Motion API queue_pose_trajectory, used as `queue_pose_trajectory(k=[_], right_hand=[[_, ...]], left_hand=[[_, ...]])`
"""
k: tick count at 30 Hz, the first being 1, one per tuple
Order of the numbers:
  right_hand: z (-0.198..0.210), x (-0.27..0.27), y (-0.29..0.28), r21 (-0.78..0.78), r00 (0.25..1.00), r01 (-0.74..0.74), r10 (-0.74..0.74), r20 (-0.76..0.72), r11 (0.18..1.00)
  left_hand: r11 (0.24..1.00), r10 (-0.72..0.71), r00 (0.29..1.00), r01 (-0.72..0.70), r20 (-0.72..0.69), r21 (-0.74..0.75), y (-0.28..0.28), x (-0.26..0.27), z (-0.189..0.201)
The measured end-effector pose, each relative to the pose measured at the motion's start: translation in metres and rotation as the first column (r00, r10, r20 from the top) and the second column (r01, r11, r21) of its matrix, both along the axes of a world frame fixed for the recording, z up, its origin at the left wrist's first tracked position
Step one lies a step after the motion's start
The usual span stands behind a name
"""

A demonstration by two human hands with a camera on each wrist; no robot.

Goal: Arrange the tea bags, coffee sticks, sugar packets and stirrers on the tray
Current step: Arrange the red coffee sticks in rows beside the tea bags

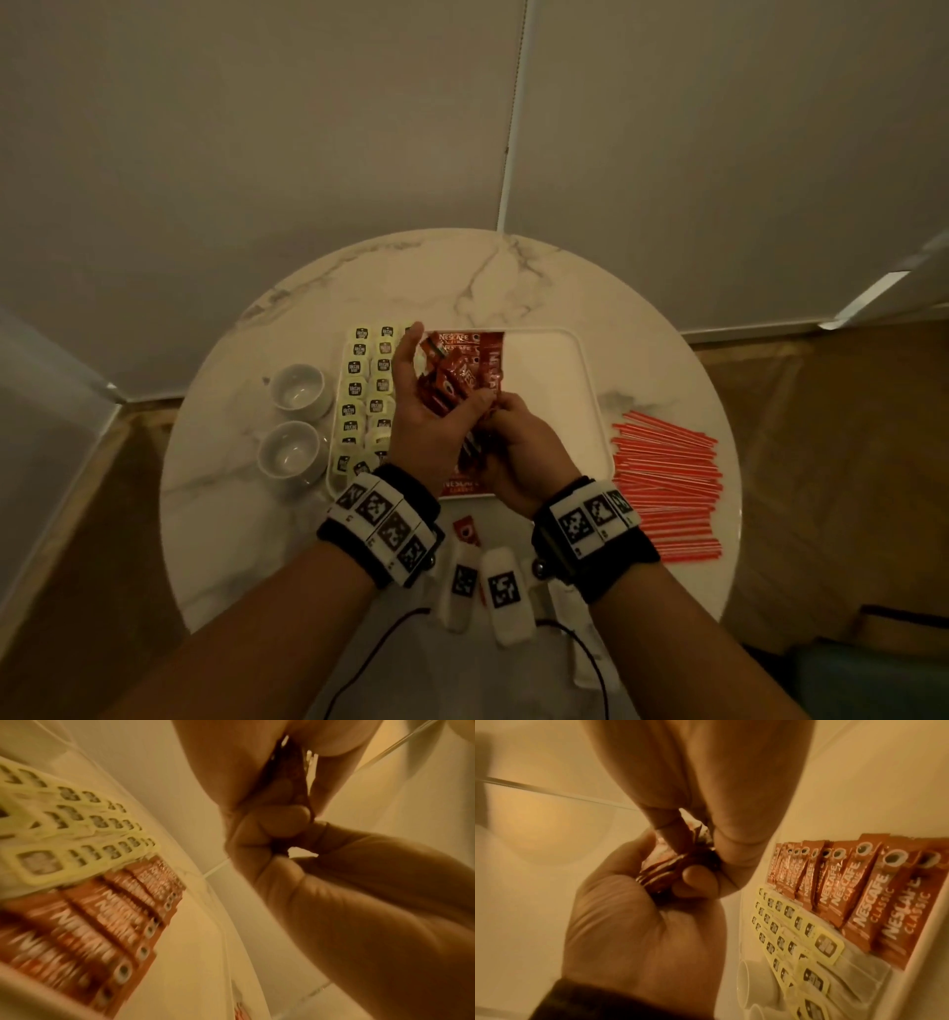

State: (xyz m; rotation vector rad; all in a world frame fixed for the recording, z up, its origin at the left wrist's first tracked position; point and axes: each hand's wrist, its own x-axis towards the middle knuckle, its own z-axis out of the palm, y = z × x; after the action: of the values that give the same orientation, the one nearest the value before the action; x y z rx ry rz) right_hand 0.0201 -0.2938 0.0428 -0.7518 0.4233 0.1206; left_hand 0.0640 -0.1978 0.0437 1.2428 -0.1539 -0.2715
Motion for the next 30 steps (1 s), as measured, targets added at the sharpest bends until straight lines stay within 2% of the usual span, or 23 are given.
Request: queue_pose_trajectory(k=[3,6,7,9,11,12,14,16,17,18,22,25,26,27,30], right_hand=[[0.000,-0.002,-0.001,-0.140,1.000,0.020,-0.022,-0.012,0.990],[-0.003,-0.001,-0.008,-0.320,0.996,-0.062,0.040,-0.076,0.945],[-0.006,0.000,-0.012,-0.417,0.992,-0.109,0.070,-0.108,0.902],[-0.015,0.002,-0.020,-0.639,0.985,-0.168,0.107,-0.133,0.750],[-0.019,0.003,-0.032,-0.775,0.993,-0.120,0.078,-0.091,0.621],[-0.019,0.004,-0.038,-0.790,0.997,-0.080,0.044,-0.066,0.608],[-0.016,0.008,-0.056,-0.763,0.998,-0.056,0.012,-0.063,0.644],[-0.015,0.016,-0.079,-0.738,0.993,-0.113,0.044,-0.112,0.665],[-0.016,0.022,-0.092,-0.749,0.987,-0.157,0.071,-0.146,0.644],[-0.017,0.029,-0.105,-0.782,0.976,-0.214,0.105,-0.189,0.585],[-0.015,0.056,-0.135,-0.873,0.869,-0.453,0.309,-0.386,0.184],[-0.010,0.067,-0.140,-0.882,0.780,-0.472,0.468,-0.416,0.001],[-0.008,0.070,-0.142,-0.883,0.753,-0.469,0.517,-0.408,-0.015],[-0.006,0.071,-0.145,-0.882,0.733,-0.471,0.559,-0.388,0.004],[-0.005,0.076,-0.157,-0.855,0.729,-0.497,0.606,-0.318,0.149]], left_hand=[[0.999,-0.045,0.988,0.049,-0.148,0.019,0.003,-0.003,-0.011],[0.996,-0.069,0.963,0.080,-0.260,0.033,0.002,-0.004,-0.013],[0.997,-0.066,0.956,0.077,-0.287,0.026,0.001,-0.003,-0.013],[0.998,-0.048,0.945,0.057,-0.324,0.017,-0.002,0.001,-0.012],[0.997,-0.022,0.947,0.044,-0.322,0.062,-0.007,0.006,-0.011],[0.994,-0.013,0.951,0.046,-0.309,0.101,-0.010,0.009,-0.012],[0.983,0.009,0.955,0.045,-0.296,0.176,-0.013,0.013,-0.015],[0.972,0.033,0.953,0.039,-0.301,0.230,-0.016,0.018,-0.017],[0.967,0.037,0.952,0.043,-0.305,0.250,-0.017,0.020,-0.017],[0.963,0.033,0.950,0.053,-0.311,0.264,-0.018,0.022,-0.018],[0.939,-0.058,0.960,0.145,-0.273,0.313,-0.031,0.029,-0.015],[0.920,-0.092,0.960,0.184,-0.264,0.347,-0.046,0.038,-0.012],[0.920,-0.063,0.959,0.164,-0.278,0.356,-0.049,0.041,-0.013],[0.927,-0.020,0.954,0.129,-0.298,0.351,-0.052,0.044,-0.014],[0.967,0.059,0.915,0.047,-0.399,0.250,-0.058,0.045,-0.018]])
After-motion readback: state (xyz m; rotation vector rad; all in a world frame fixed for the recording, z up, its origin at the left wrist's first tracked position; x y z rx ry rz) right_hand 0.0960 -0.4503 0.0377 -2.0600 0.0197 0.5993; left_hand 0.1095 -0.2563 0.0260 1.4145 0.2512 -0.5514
